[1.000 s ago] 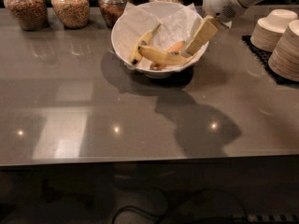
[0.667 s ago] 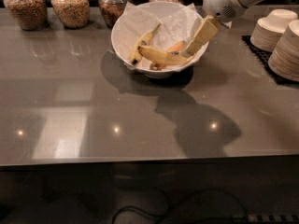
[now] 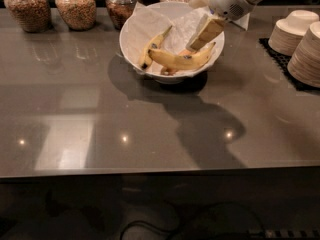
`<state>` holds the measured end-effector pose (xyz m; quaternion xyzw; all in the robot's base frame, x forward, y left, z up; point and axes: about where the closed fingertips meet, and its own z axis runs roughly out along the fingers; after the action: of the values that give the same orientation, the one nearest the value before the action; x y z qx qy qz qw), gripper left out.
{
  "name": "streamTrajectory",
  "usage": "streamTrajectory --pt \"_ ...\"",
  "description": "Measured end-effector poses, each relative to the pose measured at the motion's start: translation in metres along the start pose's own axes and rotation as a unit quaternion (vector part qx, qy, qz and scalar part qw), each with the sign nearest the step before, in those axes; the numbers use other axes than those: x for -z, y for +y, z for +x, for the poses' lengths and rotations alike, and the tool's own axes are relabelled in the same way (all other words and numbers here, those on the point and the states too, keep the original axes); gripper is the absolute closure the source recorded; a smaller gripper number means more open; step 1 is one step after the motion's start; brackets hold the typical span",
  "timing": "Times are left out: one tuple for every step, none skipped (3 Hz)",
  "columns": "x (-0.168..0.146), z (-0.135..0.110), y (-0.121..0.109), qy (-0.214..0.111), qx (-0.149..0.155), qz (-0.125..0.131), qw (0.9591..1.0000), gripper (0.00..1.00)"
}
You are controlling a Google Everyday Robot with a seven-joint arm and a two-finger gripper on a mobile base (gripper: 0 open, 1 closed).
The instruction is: Pick banana from white bowl
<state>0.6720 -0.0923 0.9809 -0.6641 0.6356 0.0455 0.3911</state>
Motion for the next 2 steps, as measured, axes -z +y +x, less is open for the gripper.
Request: streamTrajectory --pt "-0.011 0.005 0.005 0.009 0.004 -0.023 0.9997 0.5" --pt "-0.019 0.011 0.017 0.016 -0.002 -0.051 0.9986 0.49"
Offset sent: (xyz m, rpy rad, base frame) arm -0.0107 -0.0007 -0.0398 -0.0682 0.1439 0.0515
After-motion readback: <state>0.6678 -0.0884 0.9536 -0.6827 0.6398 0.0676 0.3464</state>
